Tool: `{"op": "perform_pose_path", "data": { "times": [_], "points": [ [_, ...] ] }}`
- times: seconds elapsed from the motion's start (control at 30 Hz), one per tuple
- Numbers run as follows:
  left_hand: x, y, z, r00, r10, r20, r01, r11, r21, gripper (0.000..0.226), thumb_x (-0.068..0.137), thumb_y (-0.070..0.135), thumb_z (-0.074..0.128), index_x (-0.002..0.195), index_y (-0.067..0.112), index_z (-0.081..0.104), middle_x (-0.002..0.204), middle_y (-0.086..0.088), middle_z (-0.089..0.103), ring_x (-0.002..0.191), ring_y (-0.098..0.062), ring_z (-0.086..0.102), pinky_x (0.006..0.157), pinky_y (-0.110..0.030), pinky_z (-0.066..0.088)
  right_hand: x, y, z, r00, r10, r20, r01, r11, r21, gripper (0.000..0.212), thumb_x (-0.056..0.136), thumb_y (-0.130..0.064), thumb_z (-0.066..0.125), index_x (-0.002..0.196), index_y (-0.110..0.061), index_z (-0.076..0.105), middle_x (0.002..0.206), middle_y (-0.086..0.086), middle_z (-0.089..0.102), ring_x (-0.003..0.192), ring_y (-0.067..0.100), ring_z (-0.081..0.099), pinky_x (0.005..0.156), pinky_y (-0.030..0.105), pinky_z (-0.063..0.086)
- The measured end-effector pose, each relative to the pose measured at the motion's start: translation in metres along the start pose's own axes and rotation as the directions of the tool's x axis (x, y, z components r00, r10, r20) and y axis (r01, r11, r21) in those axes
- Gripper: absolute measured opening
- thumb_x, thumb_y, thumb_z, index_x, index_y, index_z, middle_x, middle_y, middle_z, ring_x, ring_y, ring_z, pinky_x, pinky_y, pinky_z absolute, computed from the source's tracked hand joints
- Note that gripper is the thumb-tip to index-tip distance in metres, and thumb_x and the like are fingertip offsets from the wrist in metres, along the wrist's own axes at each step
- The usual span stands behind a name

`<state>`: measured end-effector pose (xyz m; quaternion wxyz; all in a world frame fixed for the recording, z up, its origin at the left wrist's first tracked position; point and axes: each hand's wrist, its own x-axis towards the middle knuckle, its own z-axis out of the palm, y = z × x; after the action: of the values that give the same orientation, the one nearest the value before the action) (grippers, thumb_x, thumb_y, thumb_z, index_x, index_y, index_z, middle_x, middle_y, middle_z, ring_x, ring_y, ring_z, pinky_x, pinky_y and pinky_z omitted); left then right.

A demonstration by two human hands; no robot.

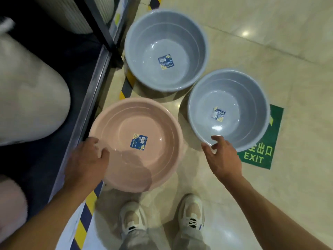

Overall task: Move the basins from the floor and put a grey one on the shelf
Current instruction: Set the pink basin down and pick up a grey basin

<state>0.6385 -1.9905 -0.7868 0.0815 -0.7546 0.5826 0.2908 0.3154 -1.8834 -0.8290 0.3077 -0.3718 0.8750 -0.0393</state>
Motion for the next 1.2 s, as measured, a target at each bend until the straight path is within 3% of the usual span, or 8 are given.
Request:
{"op": "perform_pose_path", "data": {
  "times": [0.07, 0.27, 0.33, 0.43, 0.6, 0.8, 1.0, 1.2],
  "points": [
    [-0.011, 0.038, -0.016, 0.997, 0.069, 0.040, -0.068, 0.998, -0.010, 0.044, 0.096, 0.033, 0.058, 0.136, 0.015, 0.057, 0.127, -0.013, 0.066, 0.112, -0.037, 0.062, 0.093, -0.050, 0.053, -0.008, 0.013, -0.043, 0.999, 0.021, -0.025, -0.022, 1.000, -0.013, 0.052, 0.094, -0.058, 0.053, 0.132, -0.023, 0.055, 0.119, 0.005, 0.069, 0.104, 0.027, 0.066, 0.080, 0.040, 0.051],
    [-0.057, 0.145, -0.039, 0.961, 0.269, 0.063, -0.262, 0.960, -0.097, 0.035, 0.093, 0.036, 0.065, 0.124, 0.020, 0.066, 0.113, -0.005, 0.071, 0.102, -0.032, 0.065, 0.087, -0.043, 0.051, -0.021, 0.078, -0.167, 0.975, 0.188, -0.121, -0.195, 0.979, -0.050, 0.050, 0.093, -0.059, 0.053, 0.128, -0.023, 0.059, 0.118, 0.006, 0.072, 0.104, 0.032, 0.067, 0.077, 0.039, 0.048],
    [-0.070, 0.175, -0.034, 0.934, 0.353, 0.063, -0.350, 0.936, -0.042, 0.032, 0.093, 0.034, 0.065, 0.120, 0.018, 0.068, 0.109, -0.005, 0.071, 0.098, -0.031, 0.065, 0.084, -0.042, 0.050, -0.015, 0.104, -0.192, 0.968, 0.223, -0.119, -0.229, 0.972, -0.046, 0.052, 0.092, -0.063, 0.052, 0.128, -0.025, 0.058, 0.118, 0.003, 0.072, 0.103, 0.030, 0.067, 0.077, 0.038, 0.050],
    [-0.073, 0.219, -0.014, 0.886, 0.461, 0.038, -0.460, 0.868, 0.187, 0.020, 0.091, 0.033, 0.062, 0.095, 0.014, 0.068, 0.082, -0.008, 0.067, 0.068, -0.029, 0.056, 0.062, -0.037, 0.045, 0.005, 0.137, -0.211, 0.964, 0.250, -0.088, -0.257, 0.963, -0.080, 0.056, 0.090, -0.068, 0.051, 0.128, -0.028, 0.057, 0.117, -0.002, 0.073, 0.102, 0.026, 0.068, 0.076, 0.037, 0.051],
    [-0.044, 0.271, 0.030, 0.914, 0.372, 0.159, -0.402, 0.880, 0.251, 0.021, 0.095, 0.039, 0.057, 0.097, 0.018, 0.058, 0.091, -0.005, 0.066, 0.086, -0.030, 0.063, 0.072, -0.039, 0.049, 0.056, 0.168, -0.209, 0.967, 0.252, 0.025, -0.248, 0.964, -0.100, 0.055, 0.090, -0.067, 0.050, 0.131, -0.031, 0.054, 0.120, -0.003, 0.072, 0.102, 0.023, 0.068, 0.078, 0.037, 0.055],
    [-0.013, 0.282, 0.101, 0.917, 0.243, 0.317, -0.368, 0.823, 0.433, 0.043, 0.096, 0.054, 0.042, 0.117, 0.019, 0.058, 0.106, -0.004, 0.064, 0.098, -0.032, 0.064, 0.081, -0.043, 0.055, 0.109, 0.173, -0.186, 0.971, 0.193, 0.139, -0.180, 0.978, -0.102, 0.060, 0.088, -0.068, 0.049, 0.134, -0.030, 0.052, 0.125, -0.002, 0.069, 0.109, 0.024, 0.066, 0.085, 0.038, 0.052],
    [0.028, 0.287, 0.122, 0.948, 0.262, 0.182, -0.317, 0.845, 0.431, 0.039, 0.091, 0.049, 0.060, 0.091, 0.010, 0.066, 0.084, -0.014, 0.075, 0.083, -0.039, 0.071, 0.075, -0.043, 0.049, 0.167, 0.180, -0.158, 0.948, 0.258, 0.186, -0.235, 0.962, -0.139, 0.071, 0.084, -0.075, 0.048, 0.140, -0.030, 0.048, 0.130, 0.000, 0.067, 0.108, 0.025, 0.068, 0.089, 0.044, 0.055],
    [0.076, 0.277, 0.159, 0.968, 0.227, 0.105, -0.247, 0.935, 0.257, 0.066, 0.090, 0.058, 0.061, 0.120, 0.001, 0.047, 0.094, -0.027, 0.074, 0.087, -0.045, 0.071, 0.078, -0.048, 0.054, 0.212, 0.188, -0.118, 0.930, 0.302, 0.210, -0.273, 0.949, -0.158, 0.072, 0.085, -0.074, 0.050, 0.138, -0.025, 0.048, 0.121, 0.001, 0.071, 0.101, 0.026, 0.068, 0.085, 0.044, 0.055]
  ]
}}
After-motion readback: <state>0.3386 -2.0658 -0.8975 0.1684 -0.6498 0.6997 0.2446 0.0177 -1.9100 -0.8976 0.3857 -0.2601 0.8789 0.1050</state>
